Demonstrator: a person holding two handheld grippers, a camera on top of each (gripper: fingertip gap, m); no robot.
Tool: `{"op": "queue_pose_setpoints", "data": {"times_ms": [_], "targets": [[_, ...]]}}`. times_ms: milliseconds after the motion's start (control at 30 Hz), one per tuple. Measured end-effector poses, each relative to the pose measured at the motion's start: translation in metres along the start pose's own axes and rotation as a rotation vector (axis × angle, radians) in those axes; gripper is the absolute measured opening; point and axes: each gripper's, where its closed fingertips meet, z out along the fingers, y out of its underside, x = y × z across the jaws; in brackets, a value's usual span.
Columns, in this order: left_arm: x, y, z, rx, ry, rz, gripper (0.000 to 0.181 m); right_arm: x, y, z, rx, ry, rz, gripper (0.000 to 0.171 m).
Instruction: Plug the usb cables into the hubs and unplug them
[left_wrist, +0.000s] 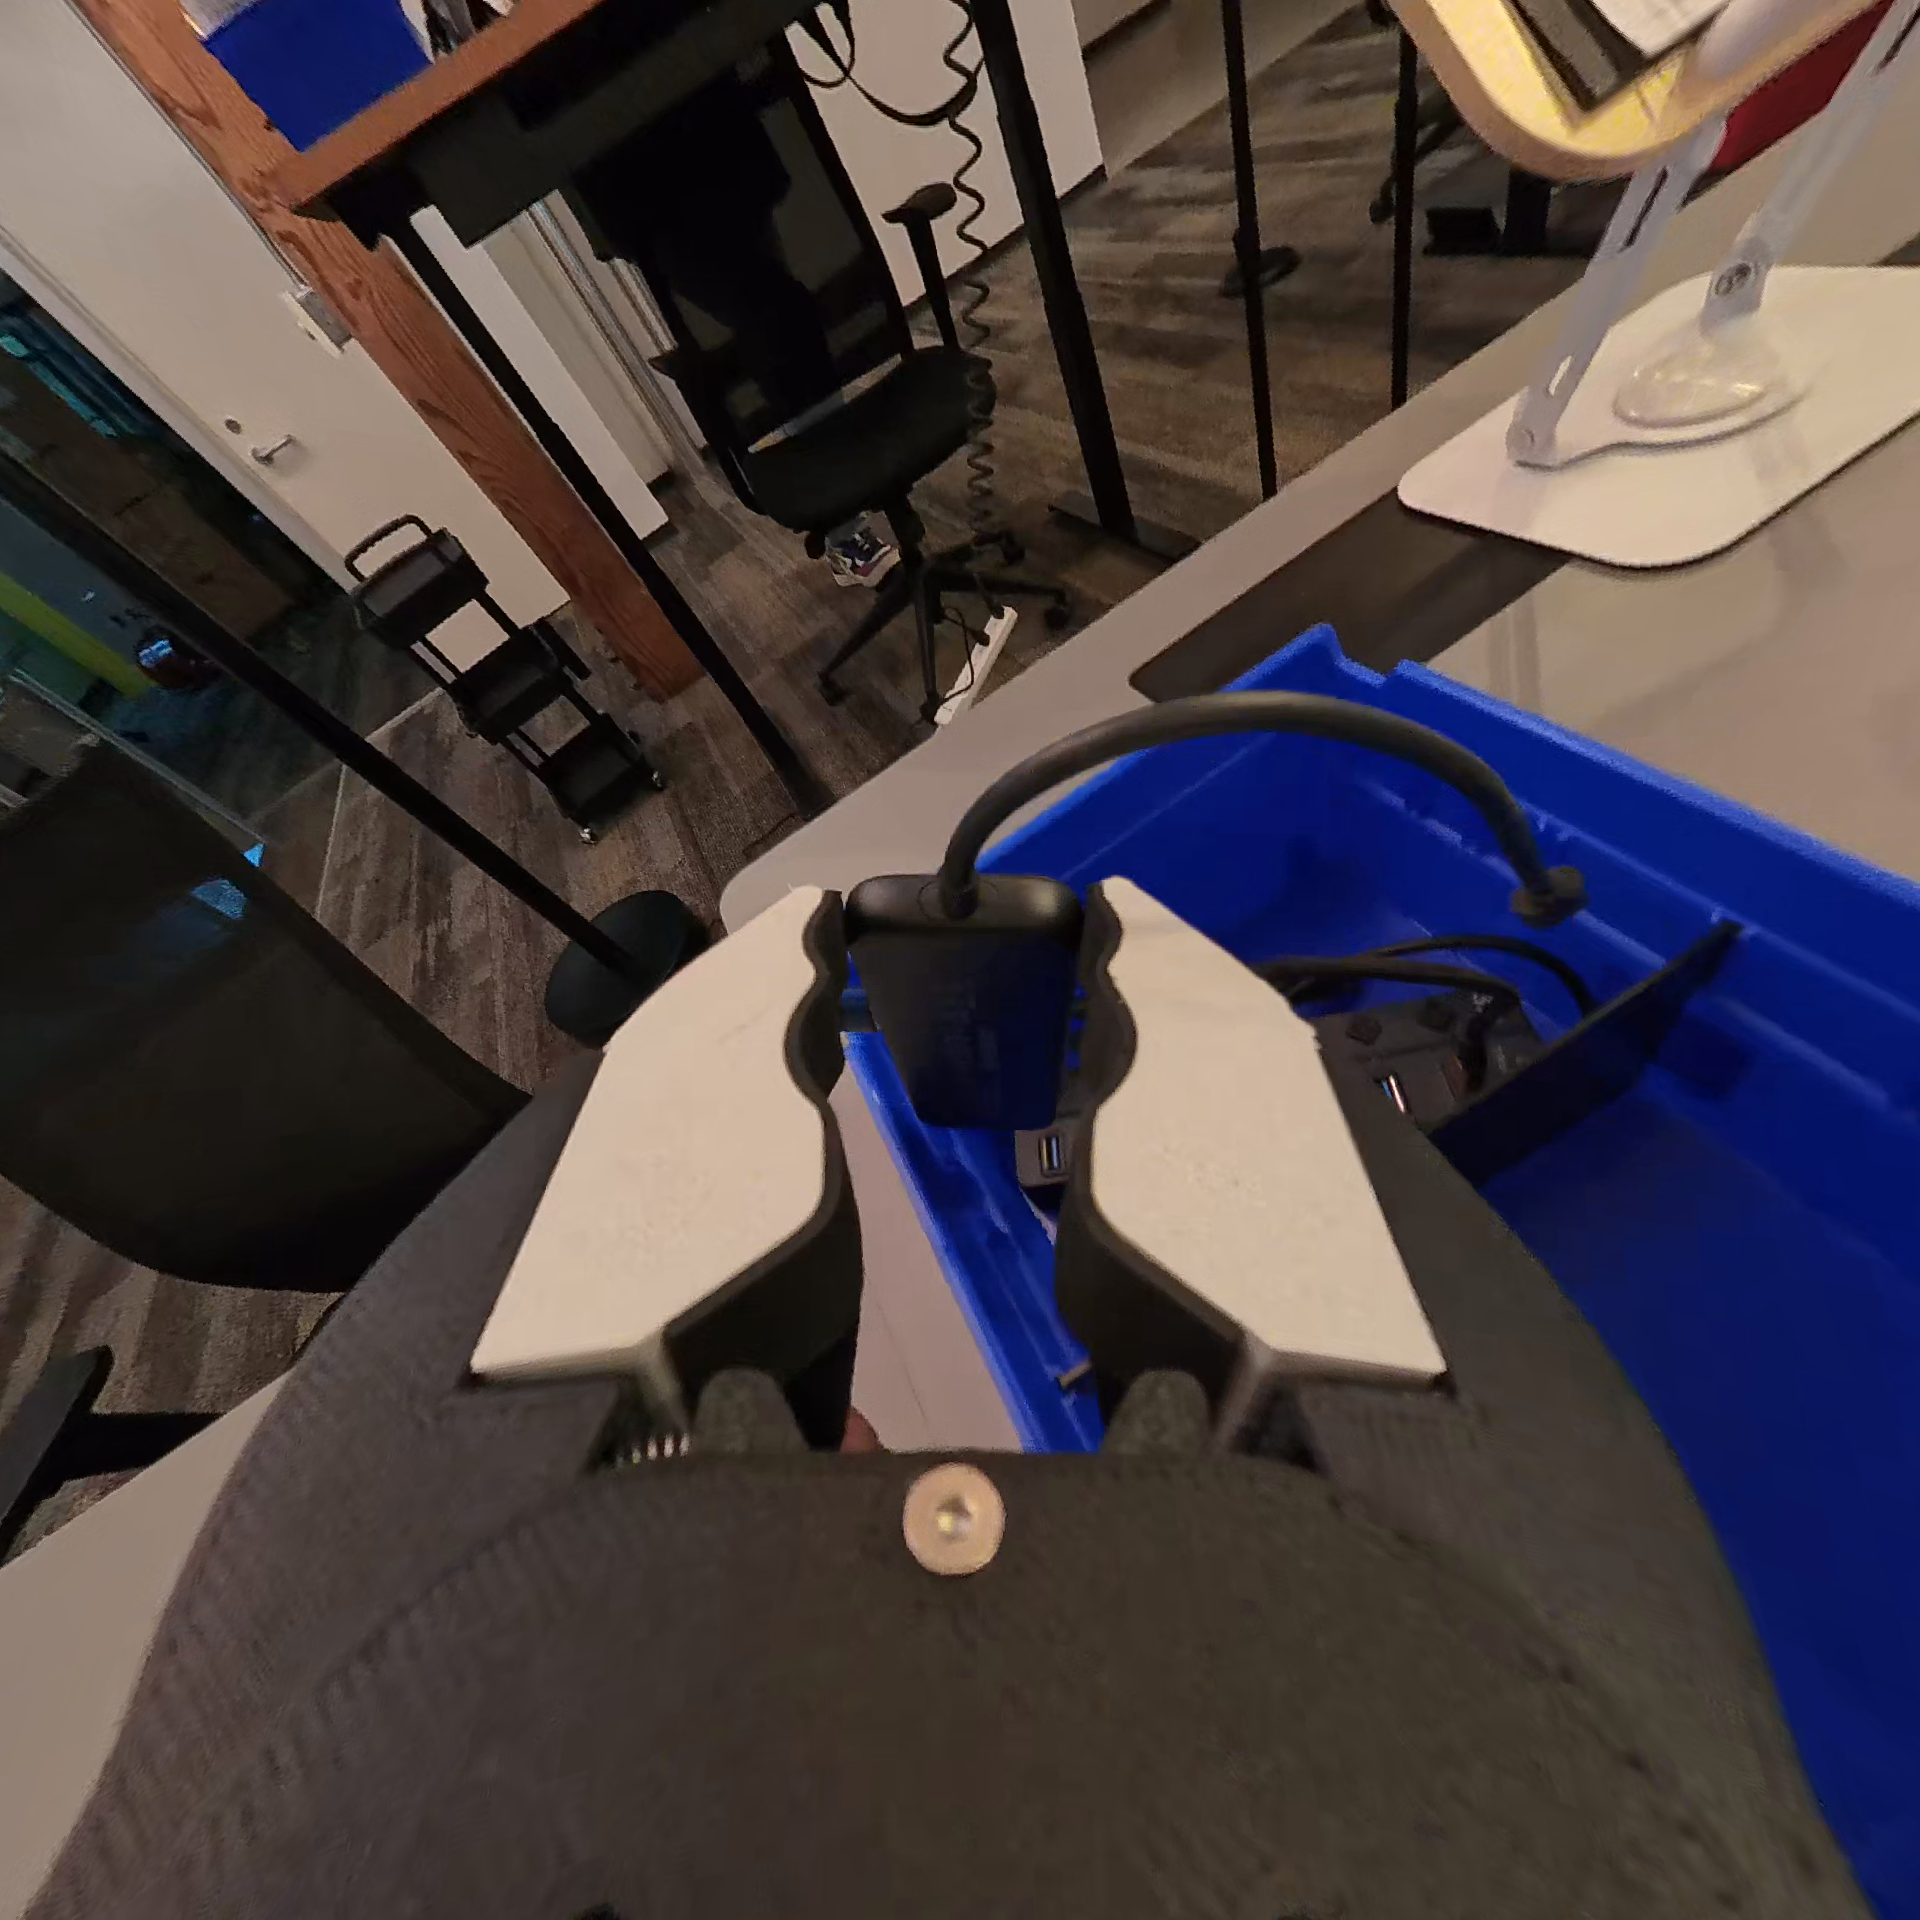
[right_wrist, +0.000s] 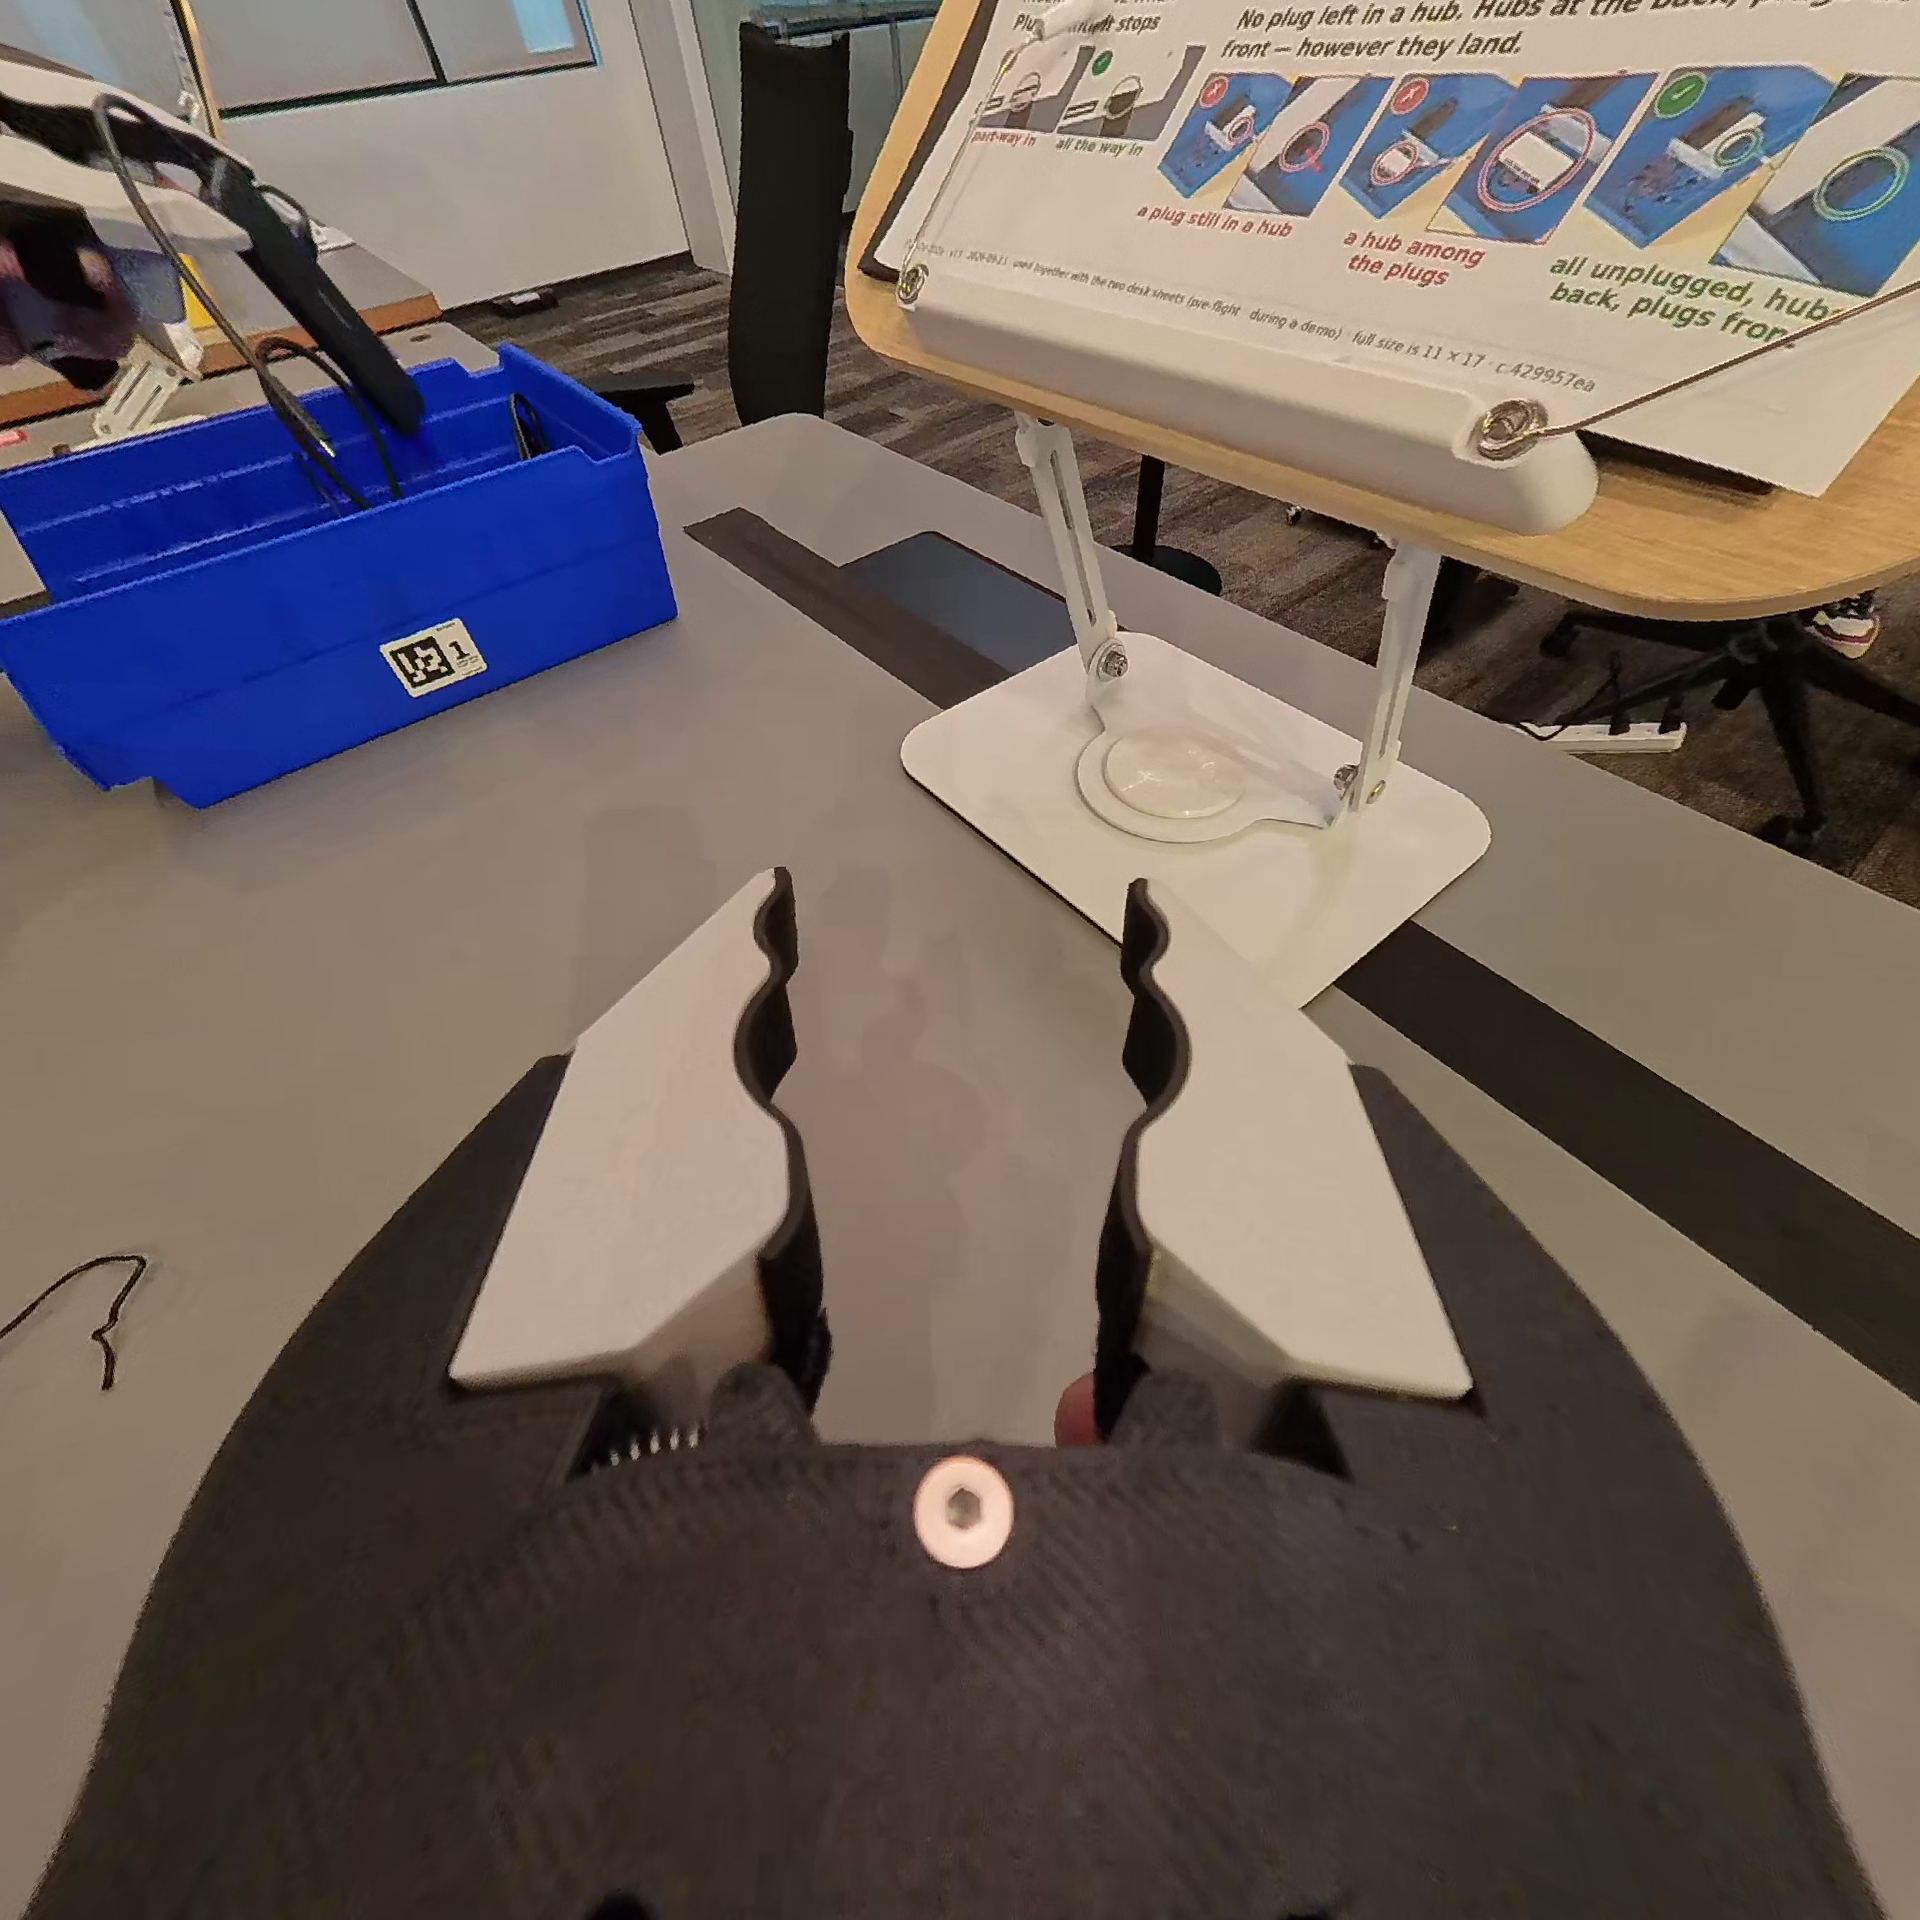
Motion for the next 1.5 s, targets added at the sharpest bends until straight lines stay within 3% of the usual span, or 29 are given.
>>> {"op": "queue_pose_setpoints", "data": {"times_ms": [467,800,1067,1500], "targets": [[-0.014,-0.067,0.007,0.107,-0.026,-0.019,0.044,-0.002,-0.003,-0.001,0.006,-0.005,-0.002,0.061],[-0.001,-0.108,-0.01,0.256,0.125,-0.178,0.043,-0.004,-0.003,-0.001,0.005,-0.014,-0.001,0.061],[0.012,-0.1,-0.01,0.201,0.133,-0.199,0.043,-0.006,-0.005,-0.002,0.008,-0.019,-0.005,0.061],[0.021,-0.043,0.001,-0.147,0.007,-0.141,0.043,-0.007,-0.005,-0.002,0.002,-0.023,-0.005,0.061]]}}
